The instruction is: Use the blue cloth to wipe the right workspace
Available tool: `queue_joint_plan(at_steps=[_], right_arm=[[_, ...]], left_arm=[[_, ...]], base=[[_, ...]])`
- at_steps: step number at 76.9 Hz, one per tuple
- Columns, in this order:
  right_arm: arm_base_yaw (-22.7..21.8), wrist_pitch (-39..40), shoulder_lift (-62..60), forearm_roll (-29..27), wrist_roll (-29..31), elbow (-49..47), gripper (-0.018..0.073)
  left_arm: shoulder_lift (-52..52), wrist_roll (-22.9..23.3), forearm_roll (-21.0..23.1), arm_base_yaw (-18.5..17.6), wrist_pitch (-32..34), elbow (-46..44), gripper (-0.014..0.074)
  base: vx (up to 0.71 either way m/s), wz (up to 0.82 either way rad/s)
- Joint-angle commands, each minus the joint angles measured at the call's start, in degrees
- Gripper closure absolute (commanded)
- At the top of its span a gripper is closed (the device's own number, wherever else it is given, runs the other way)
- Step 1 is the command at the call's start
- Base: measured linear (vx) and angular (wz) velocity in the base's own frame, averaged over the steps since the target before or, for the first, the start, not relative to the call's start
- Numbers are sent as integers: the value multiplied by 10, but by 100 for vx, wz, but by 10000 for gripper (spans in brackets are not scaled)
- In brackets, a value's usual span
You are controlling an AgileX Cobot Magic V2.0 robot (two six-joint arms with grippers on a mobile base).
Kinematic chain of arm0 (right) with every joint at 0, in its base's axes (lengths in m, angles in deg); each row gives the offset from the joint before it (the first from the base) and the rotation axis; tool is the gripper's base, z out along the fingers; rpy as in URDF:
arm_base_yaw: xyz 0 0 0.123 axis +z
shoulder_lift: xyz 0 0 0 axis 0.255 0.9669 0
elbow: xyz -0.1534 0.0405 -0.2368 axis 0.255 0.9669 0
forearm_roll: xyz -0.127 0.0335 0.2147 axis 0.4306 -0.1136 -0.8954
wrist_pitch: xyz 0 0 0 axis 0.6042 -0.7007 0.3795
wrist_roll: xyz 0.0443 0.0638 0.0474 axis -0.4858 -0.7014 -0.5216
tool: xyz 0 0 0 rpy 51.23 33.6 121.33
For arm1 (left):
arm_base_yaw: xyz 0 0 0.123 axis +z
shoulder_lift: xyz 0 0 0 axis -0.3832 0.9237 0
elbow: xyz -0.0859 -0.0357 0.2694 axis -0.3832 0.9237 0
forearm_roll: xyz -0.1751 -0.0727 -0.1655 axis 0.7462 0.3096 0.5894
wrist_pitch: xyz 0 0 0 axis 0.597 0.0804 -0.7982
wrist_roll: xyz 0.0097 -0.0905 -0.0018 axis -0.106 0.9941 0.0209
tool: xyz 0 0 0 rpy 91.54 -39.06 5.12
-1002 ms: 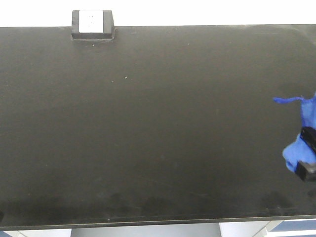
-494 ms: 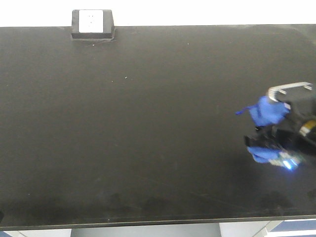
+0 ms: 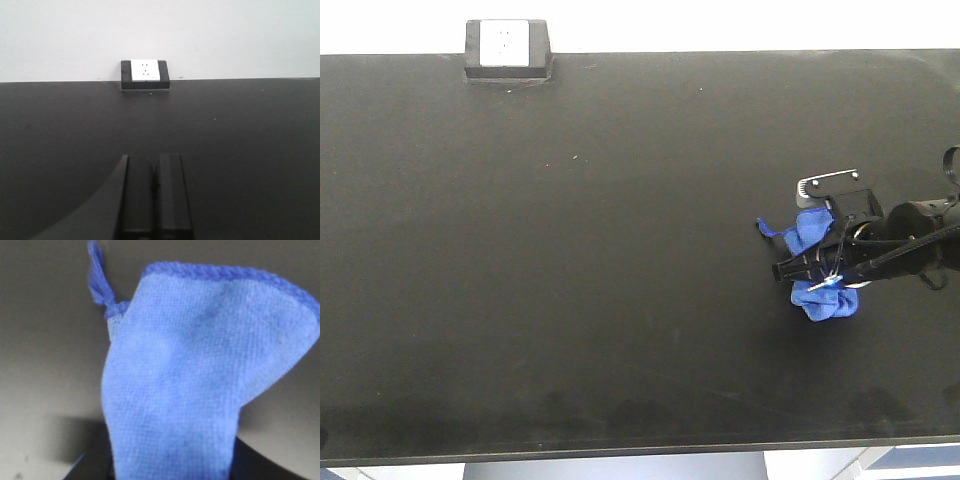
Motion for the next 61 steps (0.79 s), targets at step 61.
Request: queue_joint_plan(at_steps=[61], right_arm=[[-91, 46, -13, -34, 62, -10, 567]], left_arm=[[-5, 0, 2, 0, 48, -14, 603]], base=[[0, 0]])
